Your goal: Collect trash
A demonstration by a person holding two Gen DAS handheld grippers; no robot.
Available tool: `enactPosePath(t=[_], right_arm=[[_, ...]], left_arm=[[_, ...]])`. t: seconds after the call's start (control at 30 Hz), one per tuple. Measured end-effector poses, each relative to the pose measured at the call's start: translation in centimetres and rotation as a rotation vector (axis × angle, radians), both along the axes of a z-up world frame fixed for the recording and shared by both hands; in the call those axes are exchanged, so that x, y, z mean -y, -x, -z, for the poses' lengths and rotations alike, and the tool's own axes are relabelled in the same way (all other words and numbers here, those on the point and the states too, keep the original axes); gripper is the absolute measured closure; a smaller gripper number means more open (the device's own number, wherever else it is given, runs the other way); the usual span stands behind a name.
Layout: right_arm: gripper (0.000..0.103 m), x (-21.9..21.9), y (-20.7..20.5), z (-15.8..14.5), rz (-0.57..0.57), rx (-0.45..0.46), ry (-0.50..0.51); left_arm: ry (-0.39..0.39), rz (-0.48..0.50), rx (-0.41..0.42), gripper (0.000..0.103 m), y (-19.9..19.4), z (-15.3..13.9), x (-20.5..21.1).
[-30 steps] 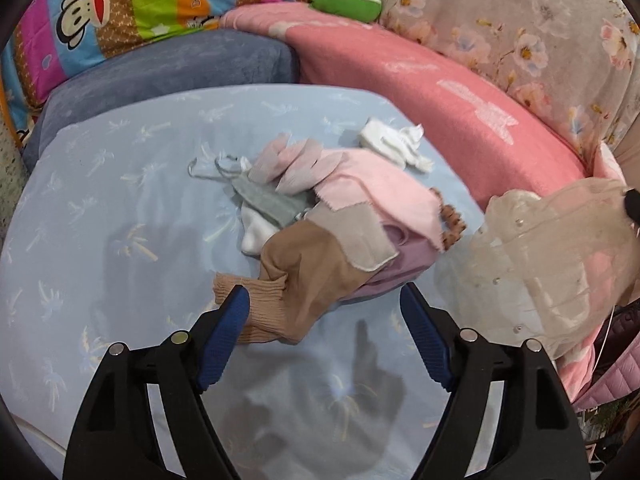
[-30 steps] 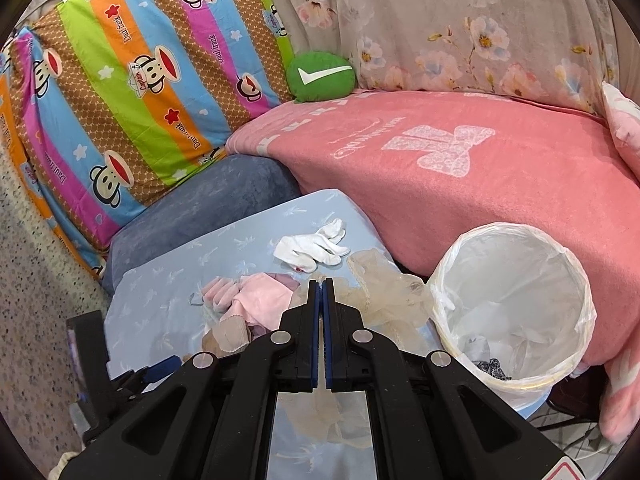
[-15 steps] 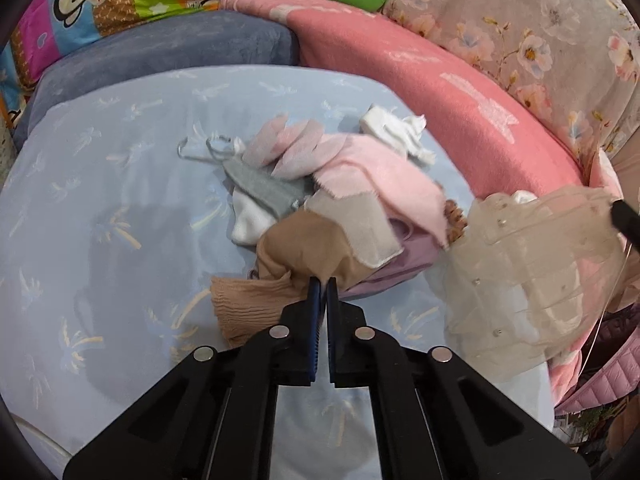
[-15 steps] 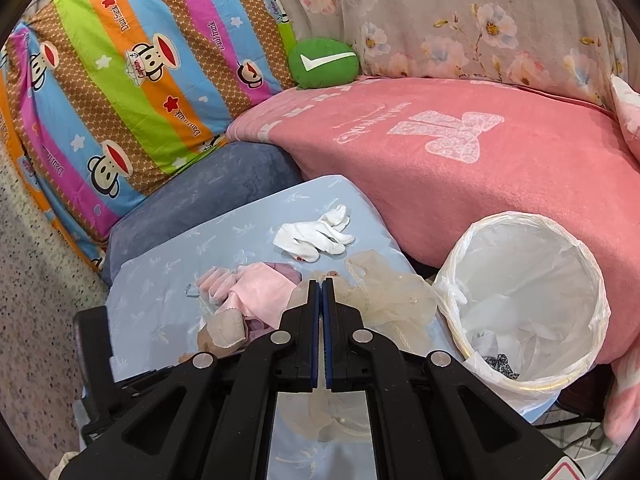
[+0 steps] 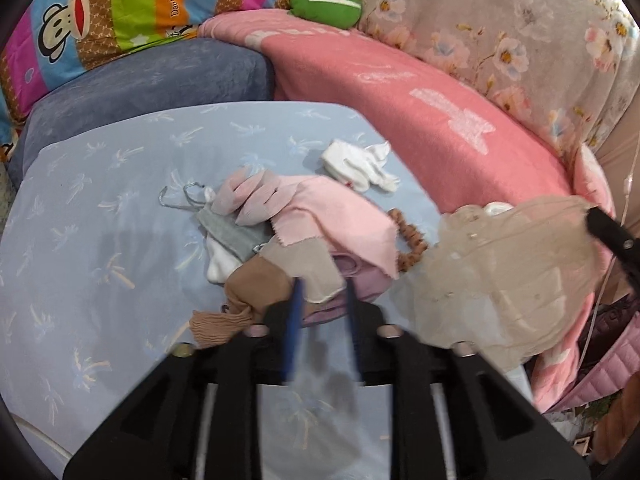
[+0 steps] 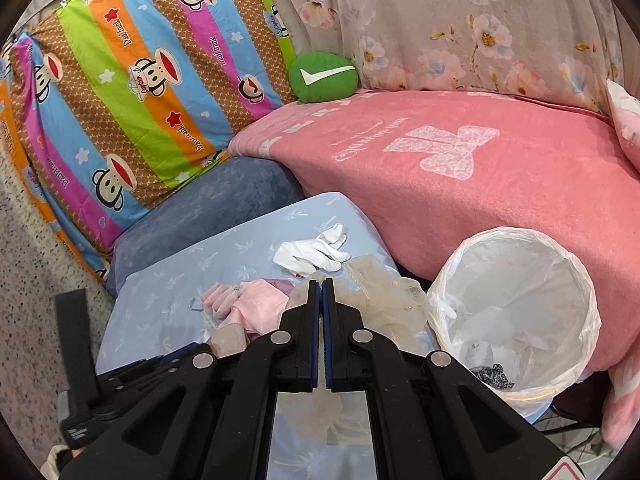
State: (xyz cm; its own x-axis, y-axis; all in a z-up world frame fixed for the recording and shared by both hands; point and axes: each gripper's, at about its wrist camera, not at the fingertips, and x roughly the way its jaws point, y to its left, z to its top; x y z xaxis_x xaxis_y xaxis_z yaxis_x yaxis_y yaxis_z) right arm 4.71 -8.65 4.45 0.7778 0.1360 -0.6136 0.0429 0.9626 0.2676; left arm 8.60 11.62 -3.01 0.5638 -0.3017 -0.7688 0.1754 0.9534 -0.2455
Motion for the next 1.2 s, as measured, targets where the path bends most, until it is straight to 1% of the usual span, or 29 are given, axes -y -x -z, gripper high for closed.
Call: enactPosePath(t=[0.03, 0.07, 0.1, 0.27, 0.33, 0.37, 0.4, 0.47, 0.5, 0.53, 0.57, 0.67, 0.9, 1.03, 1.2], right_arm=[[0.102, 0.0, -0.1, 0.1, -0.002, -0.001, -0.001], [0.102, 0.0, -0.3, 0.2, -0.004, -0.003, -0.004], [0.102, 0.0, -0.5, 0.3, -0.007, -0.005, -0.006], [0.102, 0.0, -1.5, 1.1, -0.013, -0.021, -0.011], [0.102, 0.1, -1.9, 1.4, -0.015, -0.030, -0.010], [0.102, 0.1, -2.1, 1.6, -0.016, -0.035, -0.009], [0.102, 0.1, -2.2, 1.7, -0.016, -0.038, -0.009], [0.102, 0.2, -2.4, 1.9, -0.015, -0.043, -0.011], [0.102, 0.2, -2.5, 2.0, -0.015, -0.044, -0.012], [0.102, 0.2, -2.6, 1.9, -0.015, -0.044, -0.012], [0.102, 0.2, -2.6, 1.9, -0.014, -0.043, -0.012], [0.102, 0.4, -2.5, 1.8, -0.012, -0.040, -0.015], [0.102, 1.5, -1.9, 0.3, 0.009, -0.006, -0.015], [0.102, 2.7, -1.2, -0.9, 0.032, 0.022, -0.014], [0.102, 4.6, -0.2, -2.4, 0.063, 0.057, -0.006]], left_arm=[[-0.016, -0.019, 0.002, 0.047, -0.2, 0.3, -0.1], [-0.032, -0.040, 0.007, 0.038, -0.3, 0.6, -0.3], [-0.037, -0.055, 0.008, 0.037, -0.5, 0.8, -0.5], [-0.047, -0.096, -0.057, 0.036, -2.8, 2.9, -0.8], [-0.028, -0.095, -0.079, 0.036, -3.3, 3.5, -0.8], [-0.024, -0.095, -0.085, 0.039, -3.4, 3.7, -0.8], [-0.019, -0.089, -0.089, 0.044, -3.4, 3.8, -0.8], [-0.009, -0.081, -0.093, 0.065, -3.3, 3.7, -0.7], [-0.004, -0.080, -0.090, 0.069, -3.1, 3.5, -0.7], [0.009, -0.075, -0.086, 0.079, -2.9, 3.2, -0.8], [0.017, -0.069, -0.084, 0.084, -2.8, 3.0, -0.7], [0.019, -0.058, -0.054, 0.087, -2.0, 1.7, -0.4], [0.049, -0.013, 0.014, 0.087, -0.6, -2.0, 1.4], [0.064, 0.025, 0.041, 0.087, -0.1, -3.3, 3.1], [0.086, 0.081, 0.039, 0.087, 0.3, -4.0, 5.5]])
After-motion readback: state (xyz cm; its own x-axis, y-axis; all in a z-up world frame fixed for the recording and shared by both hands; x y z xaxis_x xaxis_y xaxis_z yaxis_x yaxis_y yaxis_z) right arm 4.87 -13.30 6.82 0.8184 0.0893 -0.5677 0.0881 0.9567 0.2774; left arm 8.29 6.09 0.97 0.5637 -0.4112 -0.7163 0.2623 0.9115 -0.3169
